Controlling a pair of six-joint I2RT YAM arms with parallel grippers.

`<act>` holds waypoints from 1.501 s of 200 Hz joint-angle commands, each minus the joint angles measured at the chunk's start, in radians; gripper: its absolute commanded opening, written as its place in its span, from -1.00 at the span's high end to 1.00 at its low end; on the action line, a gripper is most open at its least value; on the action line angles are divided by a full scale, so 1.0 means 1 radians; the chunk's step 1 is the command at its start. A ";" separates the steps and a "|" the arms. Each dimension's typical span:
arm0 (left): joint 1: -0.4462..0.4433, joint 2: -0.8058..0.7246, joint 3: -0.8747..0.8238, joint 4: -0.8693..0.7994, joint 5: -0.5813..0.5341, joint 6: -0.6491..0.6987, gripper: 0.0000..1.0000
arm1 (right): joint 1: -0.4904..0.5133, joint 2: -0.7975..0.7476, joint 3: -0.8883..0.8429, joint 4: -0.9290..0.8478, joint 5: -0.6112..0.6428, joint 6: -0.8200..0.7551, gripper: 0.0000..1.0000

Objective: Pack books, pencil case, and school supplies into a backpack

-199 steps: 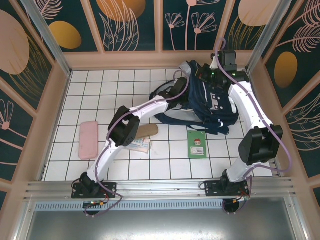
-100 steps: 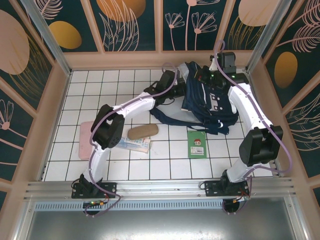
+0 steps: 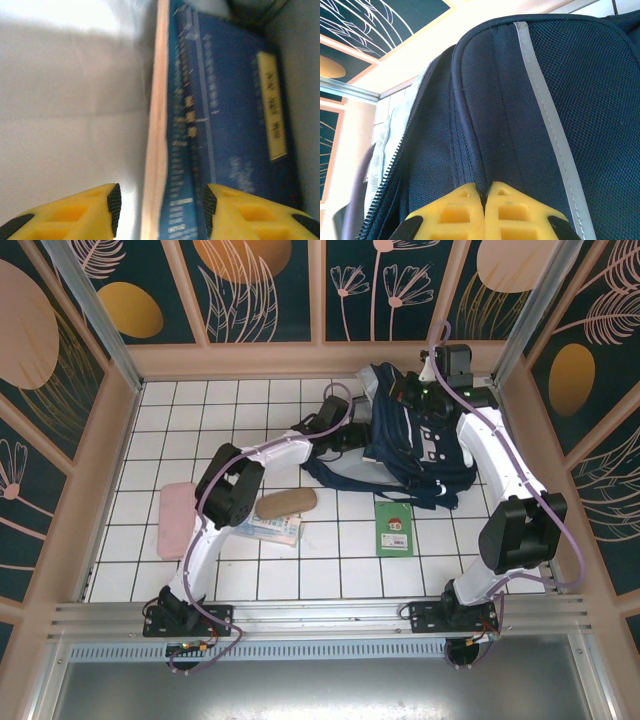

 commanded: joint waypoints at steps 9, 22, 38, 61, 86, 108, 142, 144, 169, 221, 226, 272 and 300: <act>-0.001 0.042 0.051 0.004 0.049 0.008 0.24 | -0.012 -0.061 0.014 0.040 -0.021 0.016 1.00; -0.001 0.049 0.052 0.016 0.068 -0.005 0.56 | -0.012 -0.060 0.014 0.040 -0.021 0.018 1.00; -0.002 0.045 0.037 0.047 0.094 -0.034 0.71 | -0.012 -0.056 0.013 0.040 -0.024 0.019 1.00; -0.005 0.026 0.008 0.090 0.113 -0.073 0.86 | -0.012 -0.050 0.008 0.047 -0.031 0.023 1.00; -0.026 0.015 0.000 0.130 0.138 -0.104 0.99 | -0.012 -0.043 0.002 0.057 -0.039 0.031 1.00; -0.053 0.024 0.012 0.170 0.169 -0.141 0.98 | -0.011 -0.036 0.000 0.064 -0.047 0.037 1.00; -0.093 0.045 0.059 0.168 0.179 -0.159 0.97 | -0.011 -0.033 0.001 0.068 -0.052 0.041 1.00; -0.094 0.045 0.061 0.168 0.180 -0.159 0.97 | -0.012 -0.033 0.001 0.067 -0.052 0.041 1.00; -0.098 0.039 0.055 0.166 0.180 -0.163 0.92 | -0.013 -0.038 -0.007 0.069 -0.052 0.042 1.00; -0.071 -0.095 -0.088 0.147 0.128 -0.127 0.29 | -0.011 -0.034 -0.044 0.076 -0.061 0.032 1.00; -0.065 -0.120 -0.116 0.152 0.122 -0.128 0.26 | -0.011 -0.035 -0.048 0.076 -0.060 0.030 1.00; -0.003 -0.326 -0.352 0.140 0.061 -0.104 0.01 | 0.005 -0.035 -0.082 0.078 -0.024 0.003 0.53; 0.030 -0.450 -0.466 0.083 0.008 -0.072 -0.07 | 0.034 -0.044 -0.112 0.067 0.049 -0.014 0.05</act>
